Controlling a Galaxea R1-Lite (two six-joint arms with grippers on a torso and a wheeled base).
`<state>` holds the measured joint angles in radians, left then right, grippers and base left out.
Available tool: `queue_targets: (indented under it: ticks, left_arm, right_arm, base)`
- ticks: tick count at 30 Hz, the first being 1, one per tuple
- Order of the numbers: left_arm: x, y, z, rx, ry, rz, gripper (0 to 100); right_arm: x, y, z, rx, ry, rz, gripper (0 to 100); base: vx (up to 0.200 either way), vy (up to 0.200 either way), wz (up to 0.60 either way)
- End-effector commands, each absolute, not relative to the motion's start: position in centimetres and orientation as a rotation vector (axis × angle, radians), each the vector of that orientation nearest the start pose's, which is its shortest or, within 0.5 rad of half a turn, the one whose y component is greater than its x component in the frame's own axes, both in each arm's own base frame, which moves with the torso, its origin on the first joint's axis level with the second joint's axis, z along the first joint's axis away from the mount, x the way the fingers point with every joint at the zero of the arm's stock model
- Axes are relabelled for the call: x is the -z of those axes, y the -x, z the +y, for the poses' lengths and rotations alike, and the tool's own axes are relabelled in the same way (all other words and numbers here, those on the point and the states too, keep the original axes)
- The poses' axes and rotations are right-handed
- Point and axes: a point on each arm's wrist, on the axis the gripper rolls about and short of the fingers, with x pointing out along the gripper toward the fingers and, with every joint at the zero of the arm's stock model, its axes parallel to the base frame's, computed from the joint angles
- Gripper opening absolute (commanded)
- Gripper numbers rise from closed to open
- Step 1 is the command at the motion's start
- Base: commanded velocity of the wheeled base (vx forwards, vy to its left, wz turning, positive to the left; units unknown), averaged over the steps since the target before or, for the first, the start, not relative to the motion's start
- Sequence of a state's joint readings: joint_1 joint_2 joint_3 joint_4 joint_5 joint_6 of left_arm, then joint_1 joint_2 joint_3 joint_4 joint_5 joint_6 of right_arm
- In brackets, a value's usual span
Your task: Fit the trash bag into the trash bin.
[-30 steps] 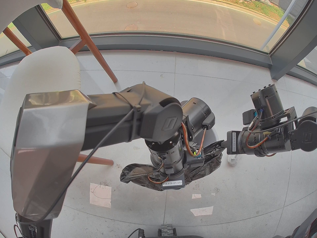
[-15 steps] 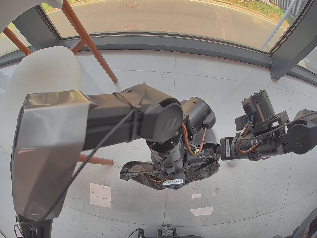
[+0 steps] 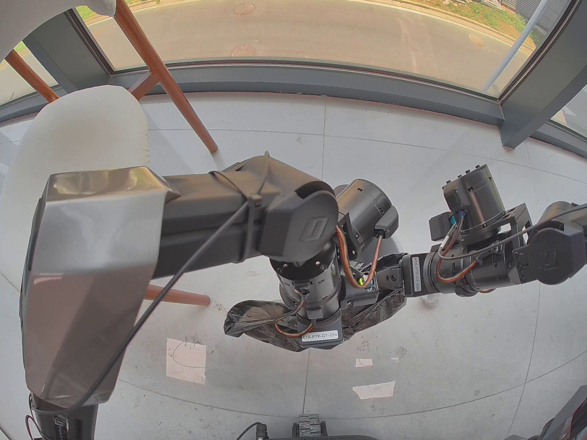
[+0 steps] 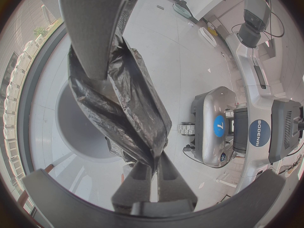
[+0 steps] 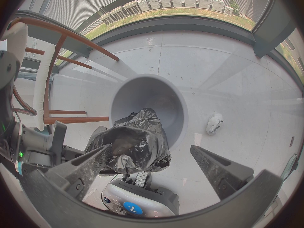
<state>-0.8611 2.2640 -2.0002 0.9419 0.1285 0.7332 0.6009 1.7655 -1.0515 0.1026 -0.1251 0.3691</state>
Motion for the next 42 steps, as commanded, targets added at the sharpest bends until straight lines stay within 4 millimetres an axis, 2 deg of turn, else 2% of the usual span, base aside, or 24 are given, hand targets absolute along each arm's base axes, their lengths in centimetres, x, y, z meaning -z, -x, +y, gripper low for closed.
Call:
queue_targets:
  ticks: [1, 9, 15, 16, 27, 34, 35, 42]
  left_arm:
    - [-16.2, -27.4, -31.4, 1.033, -1.218, 0.828, 0]
    - [-16.3, -27.5, -31.3, 1.021, -1.219, 0.827, 0]
    - [-16.2, -27.5, -31.4, 1.022, -1.22, 0.827, 0]
    - [-16.2, -27.5, -31.4, 1.018, -1.221, 0.827, 0]
    - [-16.2, -27.7, -31.6, 1.002, -1.218, 0.806, 0]
    - [-15.9, -28.1, -31.8, 0.989, -1.214, 0.788, 0]
    - [-15.9, -28.1, -31.7, 0.975, -1.231, 0.796, 100]
    - [-16.8, -28.2, -31.9, 0.923, -1.221, 0.729, 100]
  right_arm:
    - [-15.6, -25.9, 17.5, -0.295, -0.04, 0.854, 100]
    - [-14.6, -26.7, 17.7, -0.283, -0.029, 0.872, 100]
    - [-14.7, -27.6, 18.2, -0.282, -0.034, 0.865, 100]
    - [-14.8, -27.8, 18.3, -0.283, -0.035, 0.862, 0]
    - [-15.0, -27.7, 18.7, -0.294, -0.037, 0.849, 0]
    - [-15.9, -28.0, 18.8, -0.3, -0.05, 0.816, 0]
    - [-16.1, -28.3, 18.8, -0.296, -0.06, 0.806, 0]
    - [-17.9, -29.5, 17.7, -0.267, -0.108, 0.745, 0]
  base:
    - [0.0, 0.0, 0.0]
    - [0.0, 0.0, 0.0]
    - [0.0, 0.0, 0.0]
    - [0.0, 0.0, 0.0]
    - [0.0, 0.0, 0.0]
    - [0.0, 0.0, 0.0]
    - [0.0, 0.0, 0.0]
    - [0.0, 0.0, 0.0]
